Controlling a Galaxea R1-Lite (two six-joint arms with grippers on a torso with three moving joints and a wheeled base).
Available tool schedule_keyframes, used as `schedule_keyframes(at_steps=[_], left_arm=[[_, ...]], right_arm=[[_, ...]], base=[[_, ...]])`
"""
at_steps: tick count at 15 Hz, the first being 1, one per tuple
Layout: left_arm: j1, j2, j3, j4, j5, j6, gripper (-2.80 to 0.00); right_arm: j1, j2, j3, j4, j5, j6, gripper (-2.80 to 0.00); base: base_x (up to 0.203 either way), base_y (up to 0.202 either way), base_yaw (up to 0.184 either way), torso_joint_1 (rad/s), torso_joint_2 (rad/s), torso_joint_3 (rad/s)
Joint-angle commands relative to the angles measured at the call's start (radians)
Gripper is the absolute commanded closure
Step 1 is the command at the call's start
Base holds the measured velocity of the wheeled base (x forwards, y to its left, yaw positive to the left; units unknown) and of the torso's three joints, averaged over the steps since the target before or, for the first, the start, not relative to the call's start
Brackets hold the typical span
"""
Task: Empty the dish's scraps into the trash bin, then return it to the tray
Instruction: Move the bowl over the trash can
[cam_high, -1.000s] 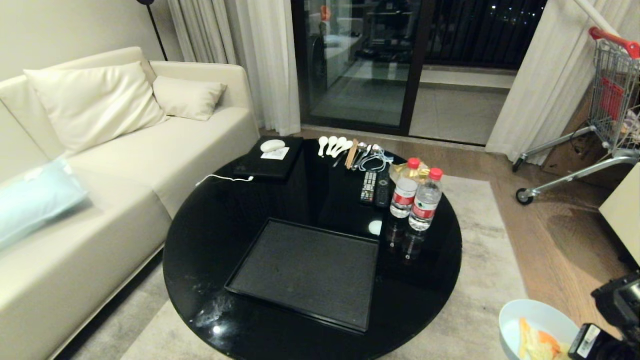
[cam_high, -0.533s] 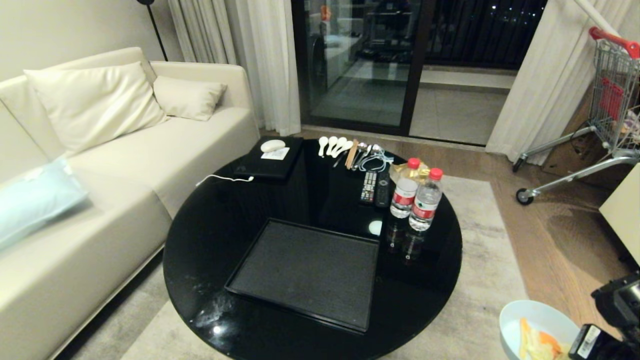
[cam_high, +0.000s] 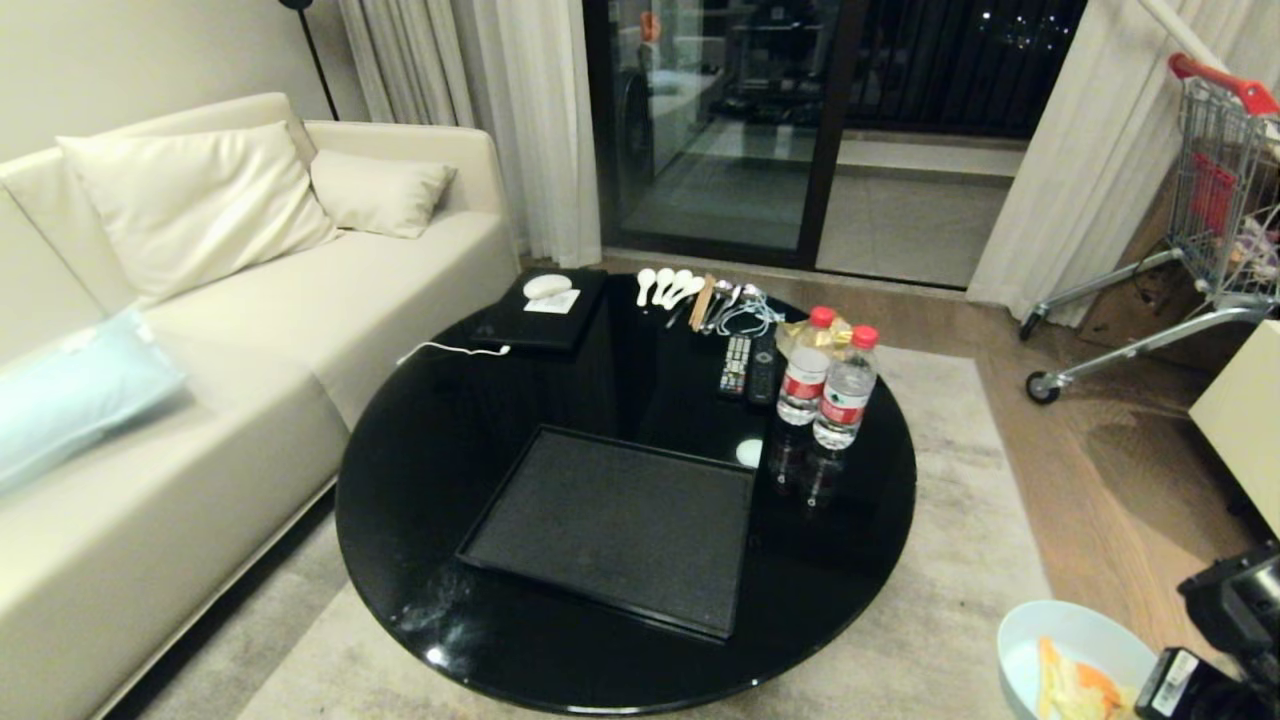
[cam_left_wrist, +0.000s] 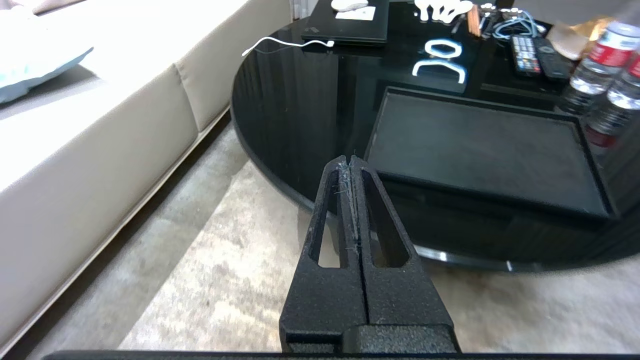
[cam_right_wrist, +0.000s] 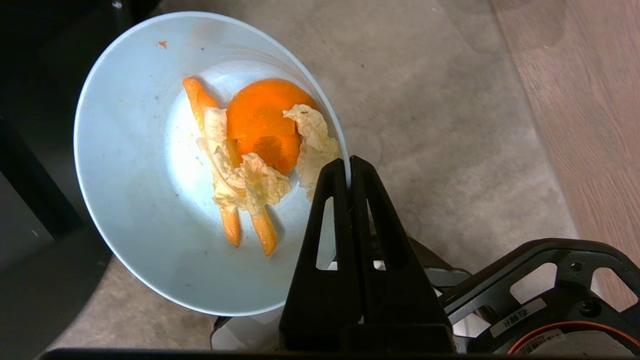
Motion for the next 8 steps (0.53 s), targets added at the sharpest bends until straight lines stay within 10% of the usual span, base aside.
schedule_keyframes(at_steps=[1, 8], left_arm=[[0.000, 0.000, 0.000, 0.000, 0.000, 0.000, 0.00], [0.000, 0.000, 0.000, 0.000, 0.000, 0.000, 0.00]], right_arm=[[0.000, 0.002, 0.001, 0.000, -0.002, 0.006, 0.00], [0.001, 0.003, -0.005, -0.001, -0.005, 0.001, 0.00]], base=[[-0.193, 0.000, -0.002, -0.003, 0.00, 0.006], [-0.149, 0.000, 0.000, 0.001, 0.00, 0.004]])
